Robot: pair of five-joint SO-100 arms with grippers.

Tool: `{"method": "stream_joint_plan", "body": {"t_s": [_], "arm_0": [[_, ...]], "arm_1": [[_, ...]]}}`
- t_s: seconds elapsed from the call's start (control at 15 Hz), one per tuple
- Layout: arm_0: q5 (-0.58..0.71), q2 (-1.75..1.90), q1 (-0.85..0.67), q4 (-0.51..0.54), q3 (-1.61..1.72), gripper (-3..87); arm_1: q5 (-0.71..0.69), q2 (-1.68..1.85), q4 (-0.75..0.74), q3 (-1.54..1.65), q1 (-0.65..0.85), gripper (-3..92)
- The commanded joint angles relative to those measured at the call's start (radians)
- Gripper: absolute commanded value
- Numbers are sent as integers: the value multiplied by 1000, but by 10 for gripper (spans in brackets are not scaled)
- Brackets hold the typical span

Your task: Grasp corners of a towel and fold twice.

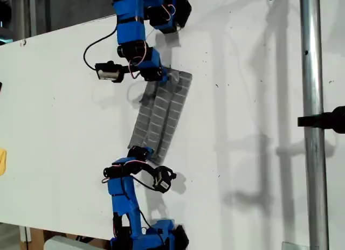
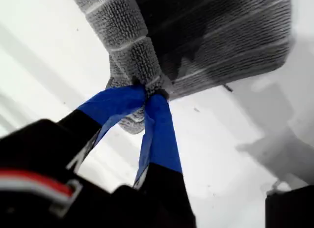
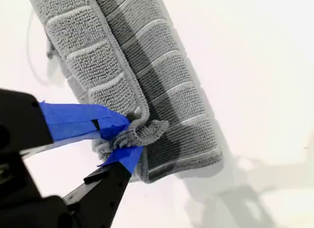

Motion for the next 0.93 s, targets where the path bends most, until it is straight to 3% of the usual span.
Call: {"method": "stream_joint_plan", "body": {"t_s": [0.0, 0.4, 0.67, 0.87], "arm_0": [[84, -57, -97, 81, -265, -29], [175, -75, -219, 81, -350, -29], [114, -140, -176, 115, -319, -26], [72, -206, -166, 94, -324, 49]], "arm_1": [[-141, 179, 23, 32, 173, -2], [-405, 249, 44, -15, 419, -2], [-204, 281, -114, 242, 212, -2], [-80, 328, -224, 394, 101, -2]]}}
